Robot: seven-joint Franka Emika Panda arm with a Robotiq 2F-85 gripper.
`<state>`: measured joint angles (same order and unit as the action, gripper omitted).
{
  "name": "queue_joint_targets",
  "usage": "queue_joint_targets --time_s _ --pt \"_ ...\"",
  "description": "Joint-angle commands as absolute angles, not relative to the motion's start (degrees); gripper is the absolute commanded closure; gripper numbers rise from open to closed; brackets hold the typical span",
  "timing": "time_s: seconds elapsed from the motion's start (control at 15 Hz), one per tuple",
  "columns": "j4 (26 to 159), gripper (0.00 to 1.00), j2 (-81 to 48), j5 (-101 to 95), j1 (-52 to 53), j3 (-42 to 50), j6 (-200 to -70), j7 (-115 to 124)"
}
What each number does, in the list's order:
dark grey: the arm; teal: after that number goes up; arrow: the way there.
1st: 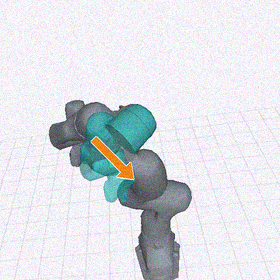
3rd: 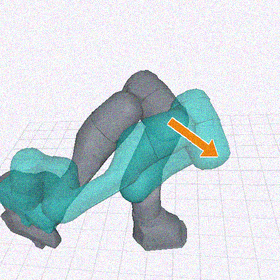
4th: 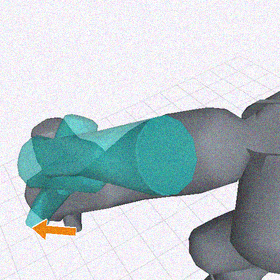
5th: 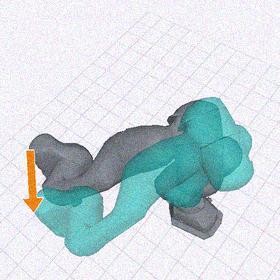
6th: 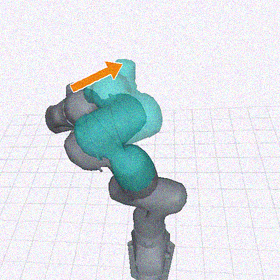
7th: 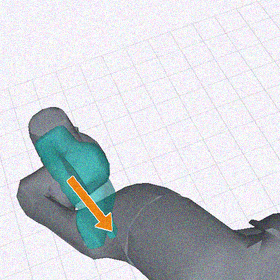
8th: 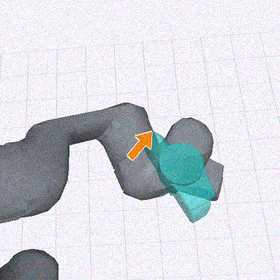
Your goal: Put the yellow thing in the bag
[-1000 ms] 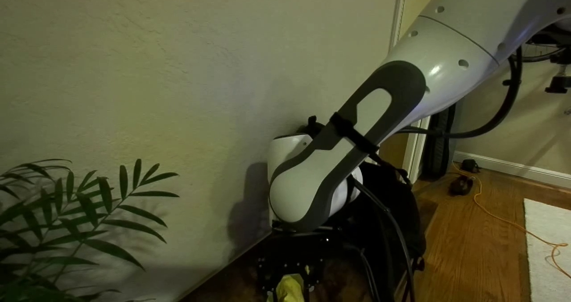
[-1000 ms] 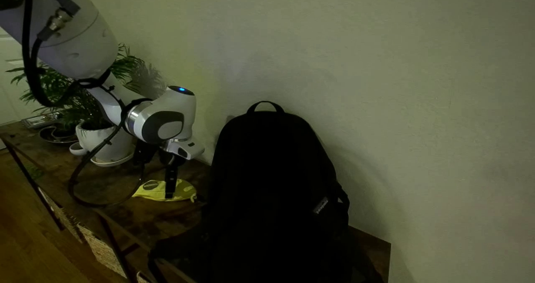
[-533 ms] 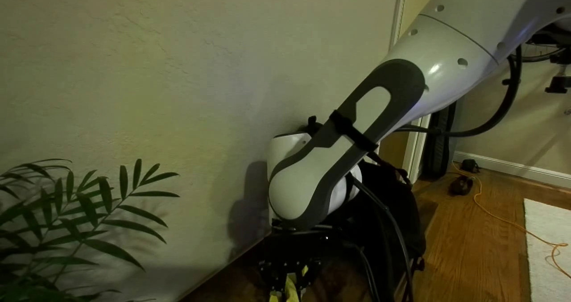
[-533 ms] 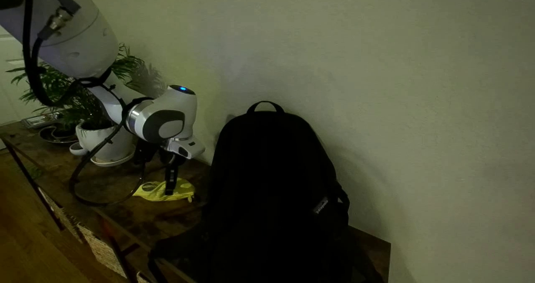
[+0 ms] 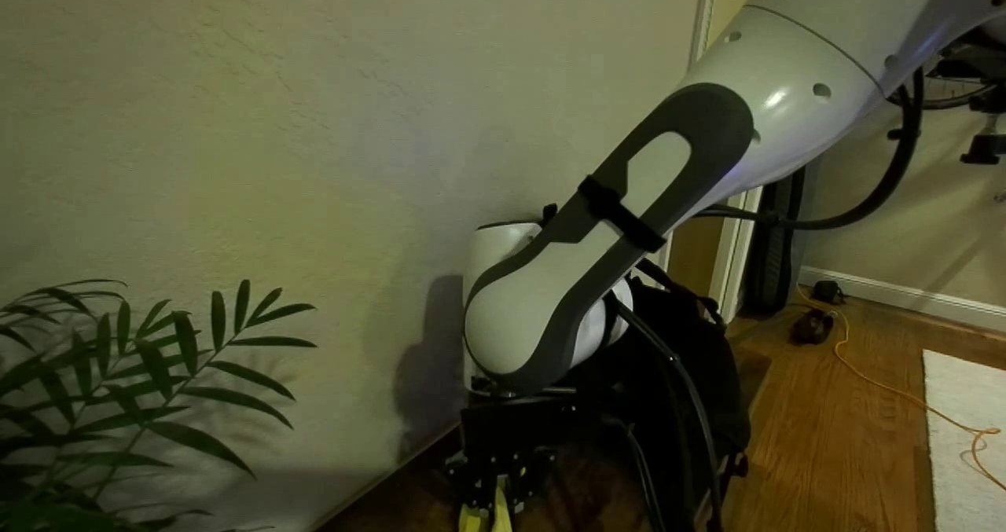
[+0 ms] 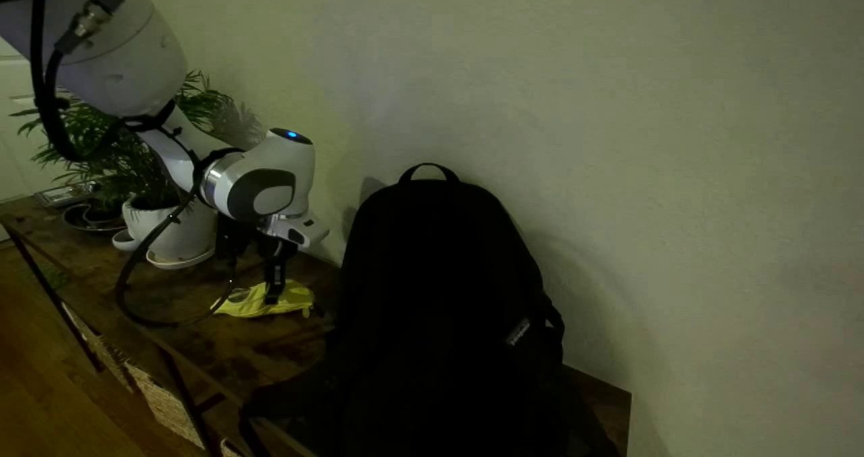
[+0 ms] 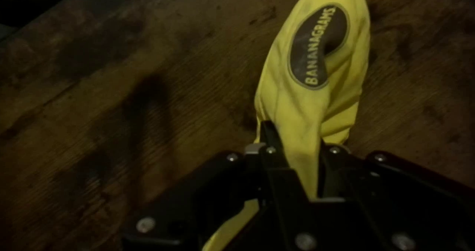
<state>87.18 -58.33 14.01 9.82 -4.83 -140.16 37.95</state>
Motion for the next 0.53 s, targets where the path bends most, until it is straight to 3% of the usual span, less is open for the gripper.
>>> queue_joint_targets --time_s 0.0,0.47 --pt "92.4 0.90 -51.5 14.8 10.1 -5.3 -139.0 34.4" --pt "96.4 0.91 -43.3 13.5 11.0 -3.7 -135.0 33.0"
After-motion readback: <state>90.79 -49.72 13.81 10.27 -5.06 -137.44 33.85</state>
